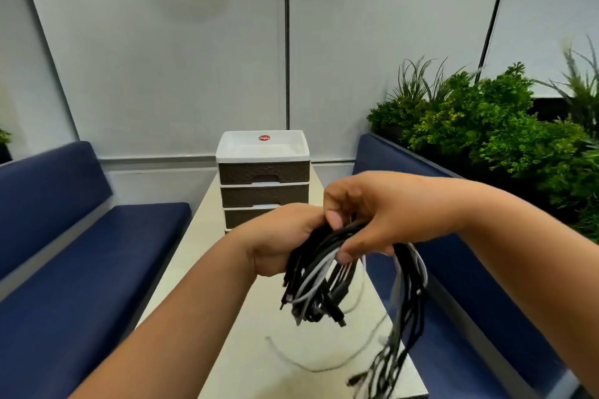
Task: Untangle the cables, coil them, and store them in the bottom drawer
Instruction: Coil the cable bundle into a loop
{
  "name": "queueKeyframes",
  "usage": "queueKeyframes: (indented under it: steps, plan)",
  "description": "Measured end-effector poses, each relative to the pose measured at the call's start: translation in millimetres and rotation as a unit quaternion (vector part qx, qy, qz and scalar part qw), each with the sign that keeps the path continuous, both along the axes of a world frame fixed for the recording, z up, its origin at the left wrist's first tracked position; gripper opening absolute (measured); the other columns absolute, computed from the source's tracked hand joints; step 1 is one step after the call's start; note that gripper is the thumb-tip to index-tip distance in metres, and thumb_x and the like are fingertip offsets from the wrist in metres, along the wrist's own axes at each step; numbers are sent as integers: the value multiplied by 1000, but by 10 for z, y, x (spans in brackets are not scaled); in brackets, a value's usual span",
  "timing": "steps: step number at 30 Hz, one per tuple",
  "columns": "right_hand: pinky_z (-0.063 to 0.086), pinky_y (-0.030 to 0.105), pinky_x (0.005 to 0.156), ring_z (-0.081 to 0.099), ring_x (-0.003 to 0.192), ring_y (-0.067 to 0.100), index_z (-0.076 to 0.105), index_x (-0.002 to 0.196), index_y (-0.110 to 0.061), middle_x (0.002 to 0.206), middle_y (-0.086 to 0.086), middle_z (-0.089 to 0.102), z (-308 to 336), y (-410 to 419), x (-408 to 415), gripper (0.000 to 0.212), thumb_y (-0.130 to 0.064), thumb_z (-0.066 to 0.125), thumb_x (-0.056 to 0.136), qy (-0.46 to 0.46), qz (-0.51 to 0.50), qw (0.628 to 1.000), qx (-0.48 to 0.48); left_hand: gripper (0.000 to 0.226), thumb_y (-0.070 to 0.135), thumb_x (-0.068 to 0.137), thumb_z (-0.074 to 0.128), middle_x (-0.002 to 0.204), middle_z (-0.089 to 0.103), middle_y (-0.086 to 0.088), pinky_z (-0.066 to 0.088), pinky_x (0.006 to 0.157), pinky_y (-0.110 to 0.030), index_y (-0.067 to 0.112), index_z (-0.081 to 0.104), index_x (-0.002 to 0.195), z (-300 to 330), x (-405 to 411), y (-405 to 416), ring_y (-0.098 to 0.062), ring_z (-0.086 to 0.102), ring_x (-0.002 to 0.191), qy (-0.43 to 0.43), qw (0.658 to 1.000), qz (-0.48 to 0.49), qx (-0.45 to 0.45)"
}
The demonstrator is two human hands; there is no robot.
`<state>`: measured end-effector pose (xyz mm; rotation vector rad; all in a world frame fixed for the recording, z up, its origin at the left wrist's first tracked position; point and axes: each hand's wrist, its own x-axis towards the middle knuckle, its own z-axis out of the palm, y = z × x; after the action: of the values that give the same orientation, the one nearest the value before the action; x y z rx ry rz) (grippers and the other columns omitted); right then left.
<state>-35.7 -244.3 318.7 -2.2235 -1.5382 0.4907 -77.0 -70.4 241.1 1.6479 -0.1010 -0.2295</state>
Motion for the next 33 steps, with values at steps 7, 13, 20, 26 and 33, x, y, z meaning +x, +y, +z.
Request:
queueKeyframes:
  steps: [7, 13, 20, 26, 33]
  plan:
    - [49, 22, 54, 63, 53, 10, 63, 87, -13, 63, -5, 68, -12, 10, 51, 26, -16, 85, 73, 12, -60, 993, 105, 53, 34, 92, 29, 67, 52, -7, 38, 61, -33, -5, 62, 103, 28, 9, -55, -17, 50, 50, 27, 980, -134, -143]
    - [49, 21, 55, 62, 58, 11, 56, 91, -7, 64, -10, 65, 21, -134, 133, 34, -10, 85, 72, 49, -66, 989, 121, 8, 11, 79, 60, 58, 48, 3, 36, 57, -24, 15, 53, 79, 94, -64, -85, -4, 40, 42, 0, 976, -198, -88]
    - [54, 28, 78, 59, 90, 4, 58, 104, -34, 98, -20, 57, -350, -285, 364, 40, -16, 79, 75, -47, -136, 969, 201, 38, 15, 91, 53, 43, 32, 9, 33, 47, -20, 21, 51, 54, 248, -41, -40, 0, 30, 33, 71, 988, -123, -62]
    - [53, 27, 77, 68, 79, 15, 72, 99, -20, 84, 1, 71, -797, -231, 207, 32, 2, 61, 78, 332, -33, 887, 320, 35, 15, 89, 52, 39, 31, 12, 39, 44, -18, 17, 45, 55, 310, -117, -127, 2, 32, 29, 85, 966, -168, -176]
    - [55, 42, 70, 41, 47, 19, 66, 88, -10, 66, 16, 37, -543, -232, 205, 8, -4, 65, 83, 372, -45, 887, 271, 37, 14, 79, 63, 38, 34, 9, 47, 51, -23, 16, 39, 51, 394, -213, -19, 0, 37, 30, 28, 981, -111, -156]
